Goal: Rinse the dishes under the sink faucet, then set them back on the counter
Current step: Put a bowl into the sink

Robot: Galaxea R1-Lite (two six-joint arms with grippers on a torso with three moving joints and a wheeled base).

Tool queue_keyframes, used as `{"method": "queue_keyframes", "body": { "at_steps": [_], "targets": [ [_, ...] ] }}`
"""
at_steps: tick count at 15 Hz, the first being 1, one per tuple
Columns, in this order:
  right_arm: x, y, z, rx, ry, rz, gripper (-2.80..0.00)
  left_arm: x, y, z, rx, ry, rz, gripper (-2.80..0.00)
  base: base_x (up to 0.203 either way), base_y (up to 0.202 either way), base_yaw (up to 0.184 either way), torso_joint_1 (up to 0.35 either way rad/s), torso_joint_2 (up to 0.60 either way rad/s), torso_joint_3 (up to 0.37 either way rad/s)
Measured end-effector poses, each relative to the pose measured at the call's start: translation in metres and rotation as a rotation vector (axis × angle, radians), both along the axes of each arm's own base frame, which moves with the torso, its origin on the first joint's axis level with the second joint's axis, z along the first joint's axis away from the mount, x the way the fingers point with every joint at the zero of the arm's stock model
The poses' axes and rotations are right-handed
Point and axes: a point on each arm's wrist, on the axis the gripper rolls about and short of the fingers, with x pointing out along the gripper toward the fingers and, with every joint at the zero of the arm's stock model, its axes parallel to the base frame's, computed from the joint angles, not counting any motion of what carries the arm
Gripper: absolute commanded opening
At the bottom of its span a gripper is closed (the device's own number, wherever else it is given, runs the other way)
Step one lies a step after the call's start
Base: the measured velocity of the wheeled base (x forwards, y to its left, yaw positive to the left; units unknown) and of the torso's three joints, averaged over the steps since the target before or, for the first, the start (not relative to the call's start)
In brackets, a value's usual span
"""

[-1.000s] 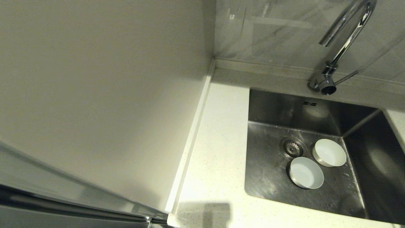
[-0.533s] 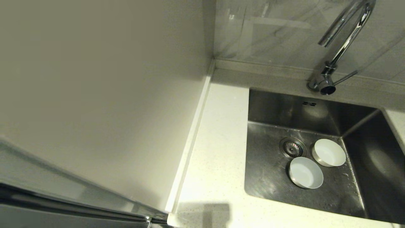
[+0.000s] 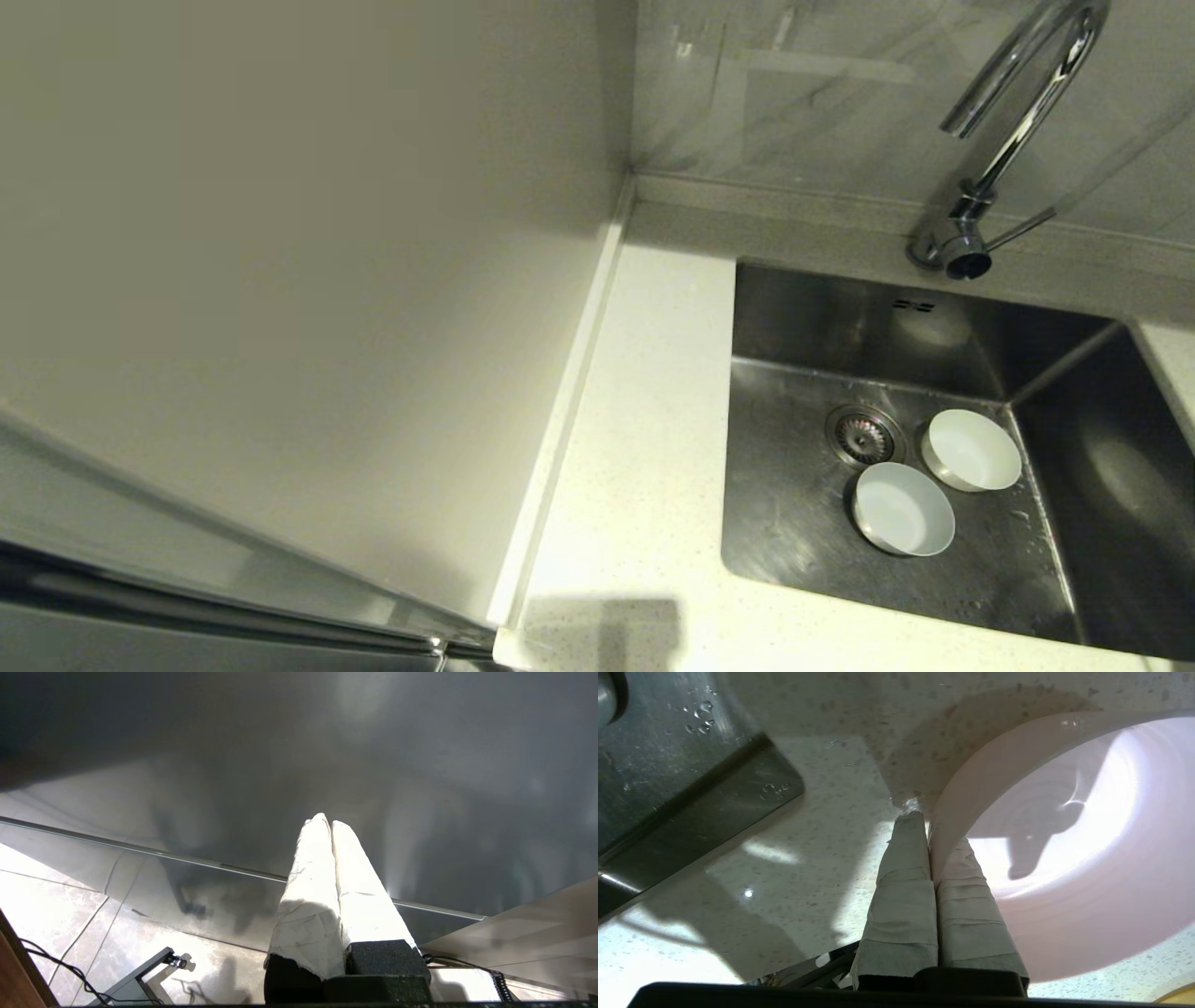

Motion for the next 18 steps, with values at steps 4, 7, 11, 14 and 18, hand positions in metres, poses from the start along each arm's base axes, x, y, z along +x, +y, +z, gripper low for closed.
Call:
{"method": "queue_keyframes", "body": {
  "at_steps": [4,7,11,14,18],
  "targets": [
    [-0.007,0.017,0.007,-0.014,-0.008,-0.006,-2.80,0.000,0.000,0.000,0.000,0.000,0.000,-2.80,0.000,0.000,0.000,0.000,0.00,0.000],
    [-0.015,0.037,0.011,-0.026,-0.011,-0.003,-2.80,0.000,0.000,0.000,0.001,0.000,-0.001,-2.80,0.000,0.000,0.000,0.000,0.00,0.000],
    [-0.017,0.059,0.017,-0.017,-0.068,0.056,-2.80,0.000,0.000,0.000,0.001,0.000,-0.001,-2.80,0.000,0.000,0.000,0.000,0.00,0.000],
    [-0.007,0.084,0.027,0.074,-0.135,0.171,-2.80,0.000,0.000,0.000,0.001,0.000,0.000,-2.80,0.000,0.000,0.000,0.000,0.00,0.000],
    [0.018,0.126,0.041,0.225,-0.187,0.411,-2.80,0.000,0.000,0.000,0.001,0.000,-0.001,-2.80,0.000,0.000,0.000,0.000,0.00,0.000]
  ]
}}
